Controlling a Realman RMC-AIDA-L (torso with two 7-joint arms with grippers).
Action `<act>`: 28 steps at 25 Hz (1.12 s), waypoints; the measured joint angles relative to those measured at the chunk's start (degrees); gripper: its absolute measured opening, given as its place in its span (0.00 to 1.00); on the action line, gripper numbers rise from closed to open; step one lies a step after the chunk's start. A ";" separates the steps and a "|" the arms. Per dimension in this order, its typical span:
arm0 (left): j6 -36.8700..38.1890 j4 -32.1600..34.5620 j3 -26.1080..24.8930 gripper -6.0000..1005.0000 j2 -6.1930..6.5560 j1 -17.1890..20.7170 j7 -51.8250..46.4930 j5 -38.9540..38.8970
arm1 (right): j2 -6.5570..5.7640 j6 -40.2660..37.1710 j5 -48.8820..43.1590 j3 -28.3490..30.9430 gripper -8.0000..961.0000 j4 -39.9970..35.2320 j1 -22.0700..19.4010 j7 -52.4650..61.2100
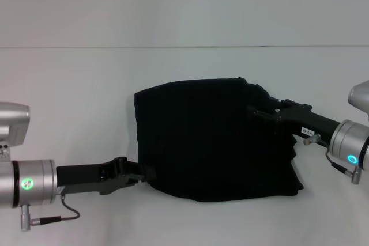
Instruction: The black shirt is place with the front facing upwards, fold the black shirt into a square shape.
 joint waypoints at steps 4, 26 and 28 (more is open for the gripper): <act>0.03 -0.01 -0.02 0.05 0.34 -0.15 -0.27 -0.03 | 0.00 -0.31 0.18 0.34 0.78 -0.18 -0.40 0.00; 5.88 15.10 -4.94 0.69 -1.98 5.70 53.94 0.90 | -0.13 -18.66 -0.29 1.50 0.78 -4.18 -8.14 -15.94; 4.70 15.38 -4.93 0.78 -3.47 5.86 60.14 1.20 | 0.05 -19.66 -0.30 1.10 0.78 -3.75 -9.42 -17.33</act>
